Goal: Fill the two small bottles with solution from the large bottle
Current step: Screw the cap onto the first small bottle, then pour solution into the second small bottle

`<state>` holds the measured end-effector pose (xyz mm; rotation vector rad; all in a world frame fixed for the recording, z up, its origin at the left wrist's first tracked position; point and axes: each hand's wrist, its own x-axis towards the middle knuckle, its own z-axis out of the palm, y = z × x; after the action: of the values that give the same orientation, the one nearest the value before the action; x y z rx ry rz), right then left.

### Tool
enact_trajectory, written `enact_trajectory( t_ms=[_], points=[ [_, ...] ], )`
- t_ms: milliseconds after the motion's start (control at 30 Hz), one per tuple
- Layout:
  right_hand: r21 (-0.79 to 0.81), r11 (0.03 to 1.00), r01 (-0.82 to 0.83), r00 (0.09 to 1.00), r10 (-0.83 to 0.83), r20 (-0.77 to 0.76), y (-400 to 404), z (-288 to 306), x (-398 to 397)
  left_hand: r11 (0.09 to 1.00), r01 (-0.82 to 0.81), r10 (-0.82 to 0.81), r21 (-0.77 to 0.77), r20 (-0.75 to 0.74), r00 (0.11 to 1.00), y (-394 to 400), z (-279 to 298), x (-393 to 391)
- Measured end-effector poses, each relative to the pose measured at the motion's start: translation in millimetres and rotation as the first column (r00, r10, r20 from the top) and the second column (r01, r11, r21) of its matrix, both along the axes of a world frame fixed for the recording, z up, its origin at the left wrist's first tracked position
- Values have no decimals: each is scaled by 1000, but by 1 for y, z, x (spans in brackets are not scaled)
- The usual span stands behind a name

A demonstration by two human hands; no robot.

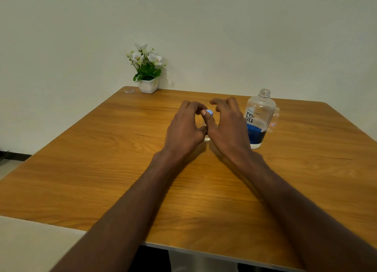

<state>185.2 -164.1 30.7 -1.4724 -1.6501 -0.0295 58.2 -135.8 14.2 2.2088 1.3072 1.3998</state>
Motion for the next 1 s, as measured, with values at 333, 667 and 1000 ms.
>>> enact_trajectory(
  t_ms=[333,667,1000],
  points=[
    [581,812,57,997,-20,-69,-10,26,6,933,-35,10,358,72,997,-13,11,-1],
    [469,812,348,936,-273,-222,-42,32,63,907,106,-100,408,-35,994,-28,10,8],
    [-2,952,306,937,-302,-175,-44,-4,79,932,236,-238,275,-27,971,-44,-4,33]
  ],
)
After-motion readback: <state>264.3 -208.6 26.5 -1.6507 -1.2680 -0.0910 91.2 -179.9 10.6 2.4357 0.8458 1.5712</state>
